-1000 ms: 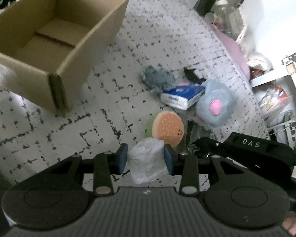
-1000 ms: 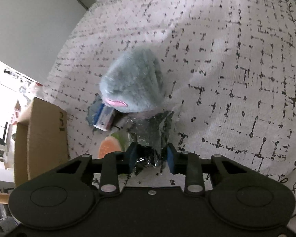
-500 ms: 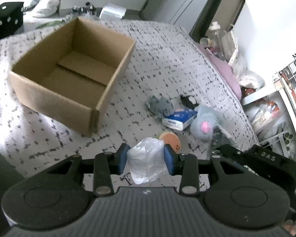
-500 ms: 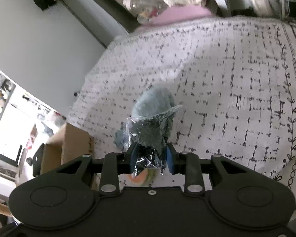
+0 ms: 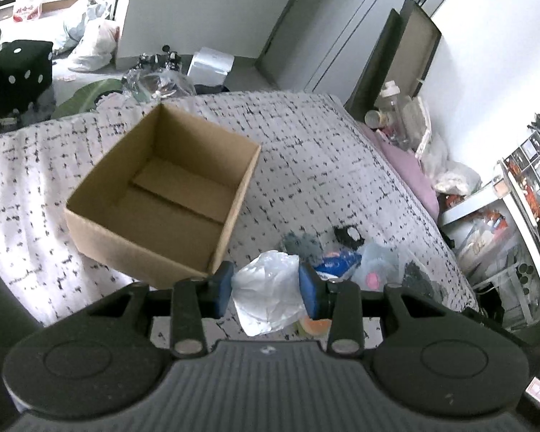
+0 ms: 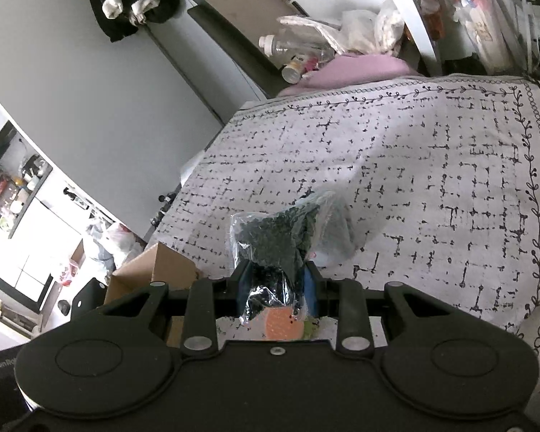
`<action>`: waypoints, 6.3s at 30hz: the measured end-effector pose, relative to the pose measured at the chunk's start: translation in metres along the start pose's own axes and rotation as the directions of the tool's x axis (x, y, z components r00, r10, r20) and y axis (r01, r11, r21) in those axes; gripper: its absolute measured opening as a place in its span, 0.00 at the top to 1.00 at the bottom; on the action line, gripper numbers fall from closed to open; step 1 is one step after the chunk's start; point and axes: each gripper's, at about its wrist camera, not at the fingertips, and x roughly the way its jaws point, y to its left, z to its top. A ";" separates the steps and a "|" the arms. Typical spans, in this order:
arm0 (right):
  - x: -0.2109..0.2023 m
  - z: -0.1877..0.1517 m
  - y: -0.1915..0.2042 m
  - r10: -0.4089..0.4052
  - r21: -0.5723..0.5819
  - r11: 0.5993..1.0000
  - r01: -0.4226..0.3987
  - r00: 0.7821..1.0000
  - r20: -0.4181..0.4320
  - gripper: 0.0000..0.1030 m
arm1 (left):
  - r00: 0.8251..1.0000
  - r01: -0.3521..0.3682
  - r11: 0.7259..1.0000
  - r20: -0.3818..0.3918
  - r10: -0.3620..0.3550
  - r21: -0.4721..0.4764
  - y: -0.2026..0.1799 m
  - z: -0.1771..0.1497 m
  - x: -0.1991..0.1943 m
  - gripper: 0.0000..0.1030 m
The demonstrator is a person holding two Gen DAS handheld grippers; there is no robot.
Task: Organize soft objects
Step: 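Carry the clear bag in the left tool while the right tool carries the black bag, then open both tools to drop the two bags into the cardboard box, then reach the right tool to the burger plush while the left tool reaches the grey spiky plush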
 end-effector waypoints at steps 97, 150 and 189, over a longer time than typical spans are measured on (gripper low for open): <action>-0.006 -0.023 0.129 0.118 -0.299 0.947 -0.119 0.993 -0.022 0.03 | 0.994 -0.102 0.991 0.035 0.100 0.082 0.079 0.064 -0.012 0.00; 0.072 -0.007 -0.019 -0.033 0.212 0.972 0.100 0.953 -0.300 0.42 | 0.992 0.055 0.938 -0.123 -0.014 0.342 -0.048 0.026 0.073 0.03; 0.137 -0.037 -0.013 -0.186 0.143 0.958 0.248 0.918 -0.349 0.75 | 0.949 0.044 0.986 -0.316 0.009 0.159 -0.048 0.027 0.215 0.46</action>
